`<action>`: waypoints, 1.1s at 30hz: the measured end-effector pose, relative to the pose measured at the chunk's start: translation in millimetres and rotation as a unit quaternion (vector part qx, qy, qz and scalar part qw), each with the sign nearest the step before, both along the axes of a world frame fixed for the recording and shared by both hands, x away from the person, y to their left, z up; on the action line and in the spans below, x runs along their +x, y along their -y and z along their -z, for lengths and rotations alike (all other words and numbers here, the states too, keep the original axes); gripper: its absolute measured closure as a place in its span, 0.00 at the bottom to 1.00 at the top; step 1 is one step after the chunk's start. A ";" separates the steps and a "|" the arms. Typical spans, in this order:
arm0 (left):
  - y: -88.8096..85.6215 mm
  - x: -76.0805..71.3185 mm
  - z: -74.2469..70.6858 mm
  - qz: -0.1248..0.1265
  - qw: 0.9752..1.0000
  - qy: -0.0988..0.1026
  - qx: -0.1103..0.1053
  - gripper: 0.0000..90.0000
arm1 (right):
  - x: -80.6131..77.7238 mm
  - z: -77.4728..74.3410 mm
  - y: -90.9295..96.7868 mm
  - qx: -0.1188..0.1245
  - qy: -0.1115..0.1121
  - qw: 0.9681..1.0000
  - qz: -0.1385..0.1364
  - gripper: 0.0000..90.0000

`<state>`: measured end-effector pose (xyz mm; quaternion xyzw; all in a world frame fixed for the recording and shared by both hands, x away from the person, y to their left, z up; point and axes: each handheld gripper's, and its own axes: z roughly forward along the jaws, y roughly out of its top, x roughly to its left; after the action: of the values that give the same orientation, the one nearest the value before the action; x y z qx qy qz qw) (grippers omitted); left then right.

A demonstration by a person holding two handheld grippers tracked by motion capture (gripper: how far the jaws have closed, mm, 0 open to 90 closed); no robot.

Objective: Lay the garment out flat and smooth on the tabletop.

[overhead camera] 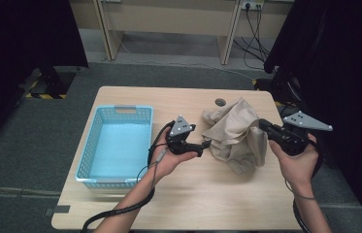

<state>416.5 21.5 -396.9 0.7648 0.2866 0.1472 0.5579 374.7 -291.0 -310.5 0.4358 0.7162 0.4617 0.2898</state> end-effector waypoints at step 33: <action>81.8 58.9 69.5 -0.014 0.989 -0.140 0.046 0.40 | 4.3 4.0 1.1 -0.004 -0.006 1.000 -0.002 0.99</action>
<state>475.4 -60.3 -466.5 0.7988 0.3655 0.0602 0.4741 379.0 -292.1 -314.5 0.4364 0.7205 0.4567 0.2863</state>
